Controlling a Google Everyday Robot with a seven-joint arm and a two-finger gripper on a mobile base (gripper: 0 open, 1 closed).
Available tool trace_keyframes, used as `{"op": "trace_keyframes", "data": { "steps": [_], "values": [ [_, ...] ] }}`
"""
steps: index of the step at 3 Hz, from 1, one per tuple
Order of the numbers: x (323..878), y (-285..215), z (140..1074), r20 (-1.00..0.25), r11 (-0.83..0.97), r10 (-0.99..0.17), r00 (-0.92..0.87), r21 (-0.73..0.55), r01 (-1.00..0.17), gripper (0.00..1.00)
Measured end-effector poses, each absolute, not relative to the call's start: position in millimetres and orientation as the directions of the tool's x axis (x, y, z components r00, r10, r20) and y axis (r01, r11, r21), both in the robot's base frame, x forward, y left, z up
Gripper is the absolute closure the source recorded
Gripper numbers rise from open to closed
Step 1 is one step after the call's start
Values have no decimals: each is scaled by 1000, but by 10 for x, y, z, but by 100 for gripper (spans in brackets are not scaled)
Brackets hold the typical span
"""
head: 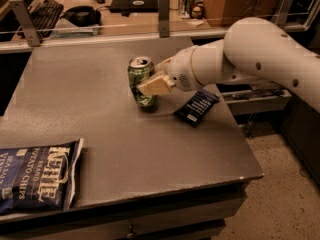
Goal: Move green can near rxbar blueberry
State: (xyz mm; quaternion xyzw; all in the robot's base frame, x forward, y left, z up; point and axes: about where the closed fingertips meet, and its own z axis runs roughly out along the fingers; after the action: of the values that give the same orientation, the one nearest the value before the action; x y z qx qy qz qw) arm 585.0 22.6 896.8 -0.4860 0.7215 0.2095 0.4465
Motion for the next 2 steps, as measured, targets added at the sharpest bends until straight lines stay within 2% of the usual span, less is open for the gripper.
{"op": "trace_keyframes", "data": {
  "steps": [1, 2],
  "values": [
    [5745, -150, 8928, -846, 495, -510, -156, -141, -857, 100],
    [5739, -391, 8860, -851, 530, -497, -166, -147, -835, 84]
  ]
}}
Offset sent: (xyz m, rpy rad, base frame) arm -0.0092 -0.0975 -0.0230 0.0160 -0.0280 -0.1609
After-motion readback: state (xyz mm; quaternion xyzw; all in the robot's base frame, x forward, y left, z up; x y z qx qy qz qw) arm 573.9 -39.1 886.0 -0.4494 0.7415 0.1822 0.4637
